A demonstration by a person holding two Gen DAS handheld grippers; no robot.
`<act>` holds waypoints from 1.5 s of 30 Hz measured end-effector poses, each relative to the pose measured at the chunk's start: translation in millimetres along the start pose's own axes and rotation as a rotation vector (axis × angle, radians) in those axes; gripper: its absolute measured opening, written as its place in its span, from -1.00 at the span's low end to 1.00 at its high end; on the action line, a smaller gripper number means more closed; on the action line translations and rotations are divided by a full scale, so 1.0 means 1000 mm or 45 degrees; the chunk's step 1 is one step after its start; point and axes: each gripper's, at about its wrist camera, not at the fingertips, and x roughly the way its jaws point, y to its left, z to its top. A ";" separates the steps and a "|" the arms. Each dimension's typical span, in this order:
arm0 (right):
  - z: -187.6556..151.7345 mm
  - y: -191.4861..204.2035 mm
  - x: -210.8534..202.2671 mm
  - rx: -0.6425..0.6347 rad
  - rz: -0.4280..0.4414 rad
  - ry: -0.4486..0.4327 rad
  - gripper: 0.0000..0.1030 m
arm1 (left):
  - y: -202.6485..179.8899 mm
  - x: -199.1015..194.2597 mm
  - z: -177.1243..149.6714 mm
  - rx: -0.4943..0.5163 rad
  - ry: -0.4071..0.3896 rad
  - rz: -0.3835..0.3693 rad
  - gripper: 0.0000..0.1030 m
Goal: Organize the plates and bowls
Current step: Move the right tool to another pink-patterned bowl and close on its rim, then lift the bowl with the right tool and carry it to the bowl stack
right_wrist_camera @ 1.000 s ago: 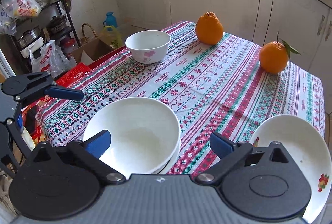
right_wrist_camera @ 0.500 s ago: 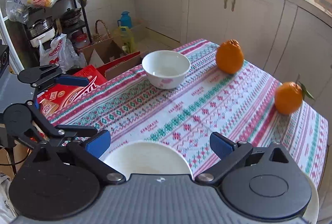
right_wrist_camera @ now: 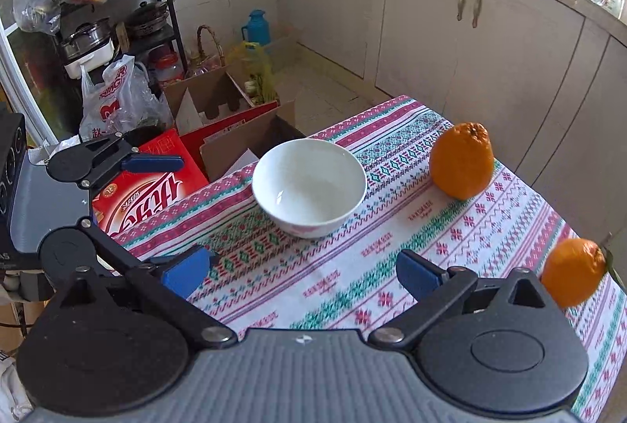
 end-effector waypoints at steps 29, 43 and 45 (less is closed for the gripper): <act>0.055 -0.060 0.128 0.096 0.230 0.129 0.47 | -0.003 0.080 0.010 -0.010 0.071 -0.030 0.71; 0.056 -0.060 0.135 0.115 0.278 0.126 0.23 | -0.003 0.082 0.009 -0.013 0.071 -0.048 0.65; 0.056 -0.059 0.134 0.120 0.279 0.123 0.23 | -0.003 0.082 0.009 -0.010 0.073 -0.048 0.65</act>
